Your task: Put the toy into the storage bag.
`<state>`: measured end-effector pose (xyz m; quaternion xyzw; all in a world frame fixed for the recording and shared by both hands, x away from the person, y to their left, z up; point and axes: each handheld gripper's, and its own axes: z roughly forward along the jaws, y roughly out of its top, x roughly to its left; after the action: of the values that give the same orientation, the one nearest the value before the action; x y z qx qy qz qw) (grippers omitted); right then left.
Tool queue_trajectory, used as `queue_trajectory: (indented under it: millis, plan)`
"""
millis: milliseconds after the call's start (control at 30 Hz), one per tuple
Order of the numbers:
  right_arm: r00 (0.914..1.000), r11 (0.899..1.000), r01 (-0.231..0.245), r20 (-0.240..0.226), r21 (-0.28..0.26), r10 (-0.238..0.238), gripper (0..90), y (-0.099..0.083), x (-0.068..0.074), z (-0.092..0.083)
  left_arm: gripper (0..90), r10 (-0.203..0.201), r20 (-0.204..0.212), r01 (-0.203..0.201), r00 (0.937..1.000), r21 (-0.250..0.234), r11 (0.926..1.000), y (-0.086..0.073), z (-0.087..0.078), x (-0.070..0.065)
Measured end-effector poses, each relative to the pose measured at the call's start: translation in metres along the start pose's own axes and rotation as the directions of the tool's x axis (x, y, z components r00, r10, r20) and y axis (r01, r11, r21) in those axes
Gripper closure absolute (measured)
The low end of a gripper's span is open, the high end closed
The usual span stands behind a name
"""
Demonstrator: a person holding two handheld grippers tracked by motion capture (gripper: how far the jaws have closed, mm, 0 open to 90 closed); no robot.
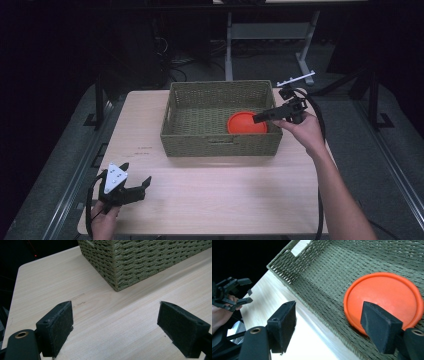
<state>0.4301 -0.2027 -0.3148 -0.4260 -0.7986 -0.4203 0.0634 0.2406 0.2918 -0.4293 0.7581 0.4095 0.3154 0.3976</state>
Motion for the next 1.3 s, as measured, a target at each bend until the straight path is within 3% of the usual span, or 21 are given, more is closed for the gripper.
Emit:
queue_trajectory:
  millis: [433, 800, 1300]
  plan:
    - [0.9996, 1.000, 0.011, -0.026, -0.009, -0.011, 25.5, -0.020, 0.006, -0.015, 12.8, -0.001, -0.001, 0.001, 1.0000, 0.000, 1.0000, 0.000, 0.000, 0.000]
    - [0.9976, 0.997, 0.061, -0.030, -0.044, -0.062, 24.7, -0.043, 0.017, -0.026, 12.8, 0.006, -0.001, -0.006, 1.0000, 0.002, 1.0000, 0.000, 0.000, 0.000]
    - [0.9977, 0.996, 0.067, -0.010, -0.058, -0.067, 23.7, -0.082, 0.018, -0.040, 12.8, 0.010, -0.001, -0.010, 1.0000, 0.005, 0.9999, 0.000, 0.000, 0.000]
